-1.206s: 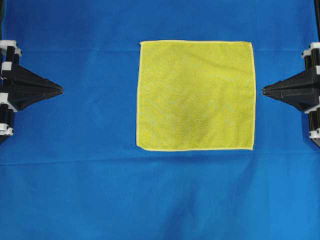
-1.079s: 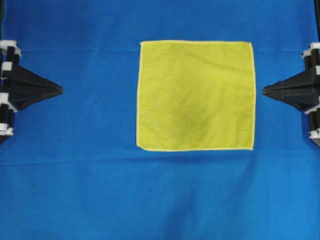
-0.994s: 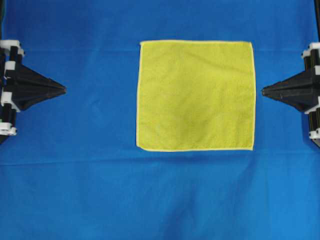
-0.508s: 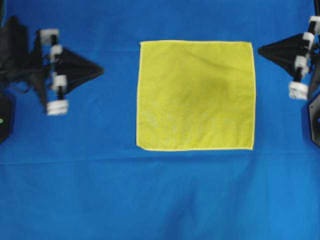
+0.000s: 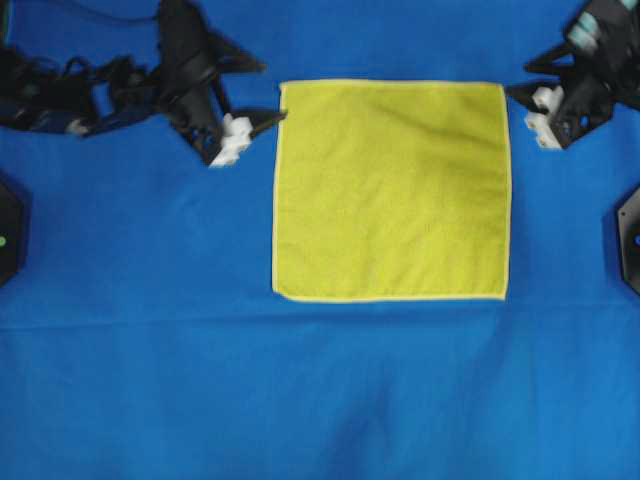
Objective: Fold the yellow towel.
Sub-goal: 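Move both grippers to the far corners of the yellow towel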
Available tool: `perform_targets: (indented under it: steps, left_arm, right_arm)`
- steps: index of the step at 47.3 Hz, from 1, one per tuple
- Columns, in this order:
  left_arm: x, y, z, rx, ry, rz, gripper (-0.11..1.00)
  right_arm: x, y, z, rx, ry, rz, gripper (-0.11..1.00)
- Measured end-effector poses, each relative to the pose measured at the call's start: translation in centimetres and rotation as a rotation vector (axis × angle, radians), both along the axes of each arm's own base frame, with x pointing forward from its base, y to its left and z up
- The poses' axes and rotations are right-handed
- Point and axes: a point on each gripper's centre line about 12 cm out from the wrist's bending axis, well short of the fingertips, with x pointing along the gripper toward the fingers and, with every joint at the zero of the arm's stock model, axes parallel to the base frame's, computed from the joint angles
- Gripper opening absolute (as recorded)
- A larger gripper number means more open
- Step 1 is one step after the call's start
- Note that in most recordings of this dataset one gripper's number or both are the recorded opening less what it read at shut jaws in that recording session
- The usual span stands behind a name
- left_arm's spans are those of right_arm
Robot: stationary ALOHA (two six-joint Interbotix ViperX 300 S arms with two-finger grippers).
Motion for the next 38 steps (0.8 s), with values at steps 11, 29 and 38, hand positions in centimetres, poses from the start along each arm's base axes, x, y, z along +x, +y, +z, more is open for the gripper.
perform_targets:
  steps: [11,29,38]
  left_arm:
    - [1.5,3.5,-3.9,-0.026,0.074,0.065,0.85]
    - [2.1,6.0,-6.8,-0.046,0.124,0.108,0.83]
    - [2.5,6.2,-8.1,-0.077,0.194,0.106,0.63]
  right_arm:
    - [1.1,-1.9,-2.8,0.024,0.056,-0.006,0.57]
    - [1.6,-3.8,-5.7,0.064,0.116,-0.026,0.57]
    - [1.7,-4.0,-5.9,0.063,0.115,-0.026,0.37]
